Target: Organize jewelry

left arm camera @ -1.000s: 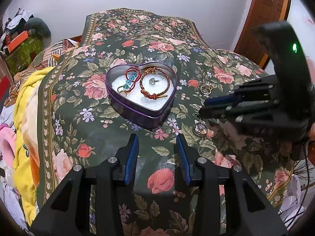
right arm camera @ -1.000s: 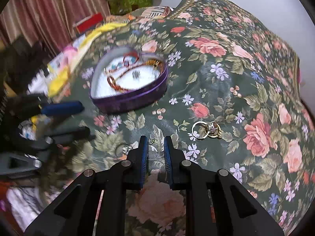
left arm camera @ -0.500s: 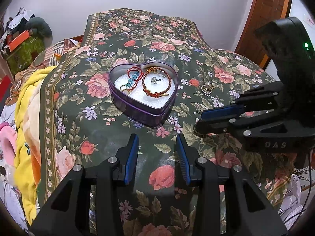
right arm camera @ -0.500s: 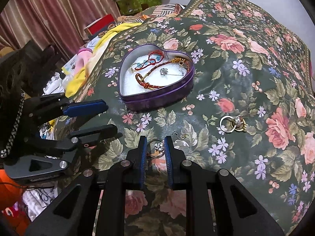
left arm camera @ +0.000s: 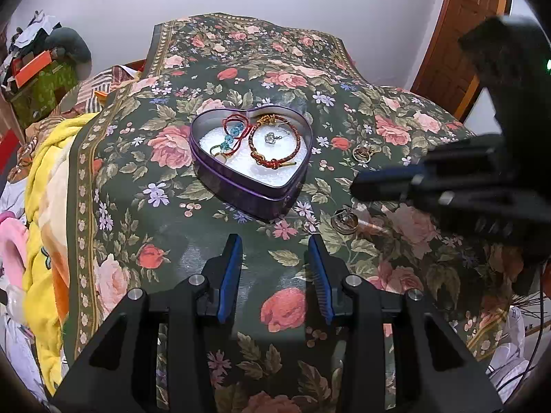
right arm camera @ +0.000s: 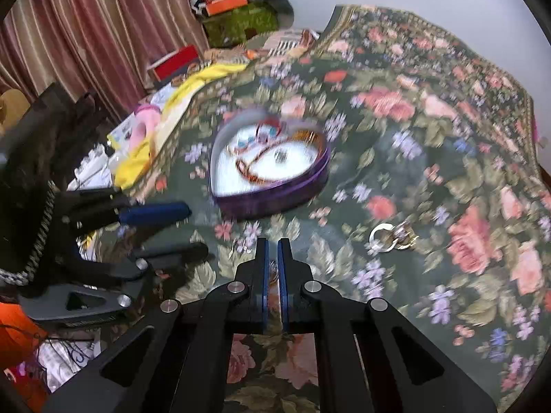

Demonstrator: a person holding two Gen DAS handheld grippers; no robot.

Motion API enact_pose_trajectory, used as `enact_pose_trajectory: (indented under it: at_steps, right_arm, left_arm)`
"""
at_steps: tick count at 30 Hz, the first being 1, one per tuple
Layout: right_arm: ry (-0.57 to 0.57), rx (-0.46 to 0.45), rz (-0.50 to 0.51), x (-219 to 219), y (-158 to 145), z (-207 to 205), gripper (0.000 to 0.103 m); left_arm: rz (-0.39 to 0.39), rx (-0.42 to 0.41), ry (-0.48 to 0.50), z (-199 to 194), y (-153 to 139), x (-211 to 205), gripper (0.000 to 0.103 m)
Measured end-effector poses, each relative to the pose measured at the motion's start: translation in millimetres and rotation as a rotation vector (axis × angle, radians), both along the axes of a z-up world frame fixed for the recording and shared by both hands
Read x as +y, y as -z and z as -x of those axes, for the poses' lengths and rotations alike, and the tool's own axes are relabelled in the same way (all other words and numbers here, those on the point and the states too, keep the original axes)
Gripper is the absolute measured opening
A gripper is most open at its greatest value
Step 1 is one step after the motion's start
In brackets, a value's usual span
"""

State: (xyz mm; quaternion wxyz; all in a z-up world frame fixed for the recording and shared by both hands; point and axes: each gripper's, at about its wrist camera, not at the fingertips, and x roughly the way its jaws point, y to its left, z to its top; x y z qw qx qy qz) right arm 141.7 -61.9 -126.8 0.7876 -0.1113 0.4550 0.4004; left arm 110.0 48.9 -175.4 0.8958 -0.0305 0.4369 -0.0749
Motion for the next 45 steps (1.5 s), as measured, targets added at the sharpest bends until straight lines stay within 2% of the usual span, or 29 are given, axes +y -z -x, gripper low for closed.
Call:
enact_pose_trajectory:
  at_steps: [5, 8, 10, 12, 13, 14, 15, 18, 24, 27, 28, 29, 35, 45]
  right_arm:
    - [0.026, -0.057, -0.006, -6, -17, -1, 0.005]
    - [0.030, -0.063, 0.010, -10, -18, -1, 0.005]
    - [0.021, -0.035, 0.013, -12, -16, -1, 0.006]
    - [0.007, 0.013, 0.011, -14, -12, 0, 0.019]
    - [0.009, 0.030, 0.016, -14, -9, -1, 0.036]
    - [0.015, 0.031, 0.018, -15, -6, 1, 0.046]
    - [0.019, 0.020, 0.013, -15, -5, 2, 0.047]
    - [-0.001, 0.028, 0.013, -11, 2, 5, 0.047]
    - [-0.024, 0.046, 0.079, 9, 24, 4, 0.046]
    - [-0.042, 0.003, 0.106, 15, 28, 9, 0.036]
    - [-0.055, -0.012, 0.114, 16, 28, 11, 0.024]
    - [-0.067, -0.009, 0.112, 17, 27, 12, 0.019]
    - [-0.040, -0.026, 0.072, 8, 17, 11, 0.019]
    - [0.019, -0.104, -0.031, -13, -26, 7, 0.019]
  left_arm:
    - [0.008, 0.009, 0.025, 0, -1, -7, 0.039]
    - [0.003, 0.012, 0.042, -1, -1, -14, 0.039]
    - [-0.006, 0.011, 0.043, -1, -1, -16, 0.039]
    - [0.000, 0.013, 0.040, -2, -1, -15, 0.039]
    - [0.002, 0.014, 0.037, -2, -1, -14, 0.039]
    - [0.003, 0.014, 0.033, -2, -1, -13, 0.039]
    - [0.004, 0.014, 0.029, -2, -1, -12, 0.039]
    - [0.007, 0.012, 0.013, -1, -2, -7, 0.039]
    - [0.017, 0.011, -0.012, 2, -2, 3, 0.039]
    - [0.021, 0.011, -0.014, 2, -2, 6, 0.039]
    - [0.023, 0.012, -0.013, 1, -2, 6, 0.039]
    - [0.025, 0.013, -0.012, 0, -2, 5, 0.039]
    - [0.031, 0.007, -0.017, -4, -4, 3, 0.039]
    - [0.035, 0.019, -0.012, -2, -2, 2, 0.039]
